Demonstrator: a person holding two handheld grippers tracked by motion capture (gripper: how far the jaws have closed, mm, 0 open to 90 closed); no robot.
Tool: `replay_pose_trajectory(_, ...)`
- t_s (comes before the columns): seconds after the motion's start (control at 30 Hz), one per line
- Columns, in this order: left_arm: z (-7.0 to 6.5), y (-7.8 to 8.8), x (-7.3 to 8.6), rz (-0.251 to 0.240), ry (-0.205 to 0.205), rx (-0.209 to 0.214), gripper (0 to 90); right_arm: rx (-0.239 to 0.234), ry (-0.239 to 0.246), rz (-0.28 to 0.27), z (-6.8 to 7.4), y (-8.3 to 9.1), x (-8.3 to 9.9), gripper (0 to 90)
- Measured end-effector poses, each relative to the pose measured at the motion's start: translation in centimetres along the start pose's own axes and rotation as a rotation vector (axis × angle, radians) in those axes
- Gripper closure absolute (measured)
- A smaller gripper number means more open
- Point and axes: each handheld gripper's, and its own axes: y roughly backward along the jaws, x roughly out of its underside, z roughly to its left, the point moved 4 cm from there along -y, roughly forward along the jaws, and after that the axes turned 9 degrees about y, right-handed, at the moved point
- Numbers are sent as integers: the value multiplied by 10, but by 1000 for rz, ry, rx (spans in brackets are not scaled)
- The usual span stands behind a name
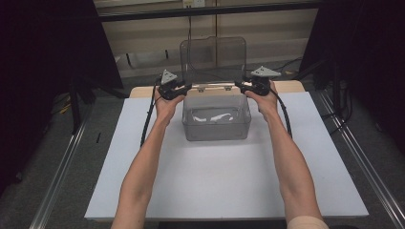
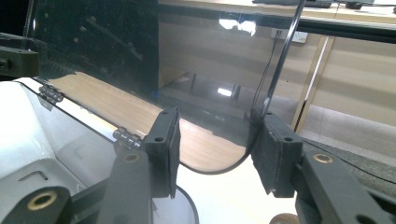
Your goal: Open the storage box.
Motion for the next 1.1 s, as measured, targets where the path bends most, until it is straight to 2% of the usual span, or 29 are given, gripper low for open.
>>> replay_pose_trajectory(0.13, 1, -2, 1, -6, 25, 4, 593, -5, -19, 3, -1, 0, 2, 533)
replay_pose_trajectory(0.27, 1, -3, 0, 9, 37, 5, 584, -11, -32, 2, -1, -1, 3, 531)
replay_pose_trajectory(0.5, 1, -5, 0, 17, 82, 5, 550, -15, -65, -2, -3, -2, 4, 525)
replay_pose_trajectory(0.73, 2, -5, -1, 31, 75, -14, 526, -23, -89, -5, -4, -2, 6, 523)
replay_pose_trajectory(1.1, 3, -6, 0, 32, 121, -2, 519, -26, -117, -10, -5, -3, 7, 522)
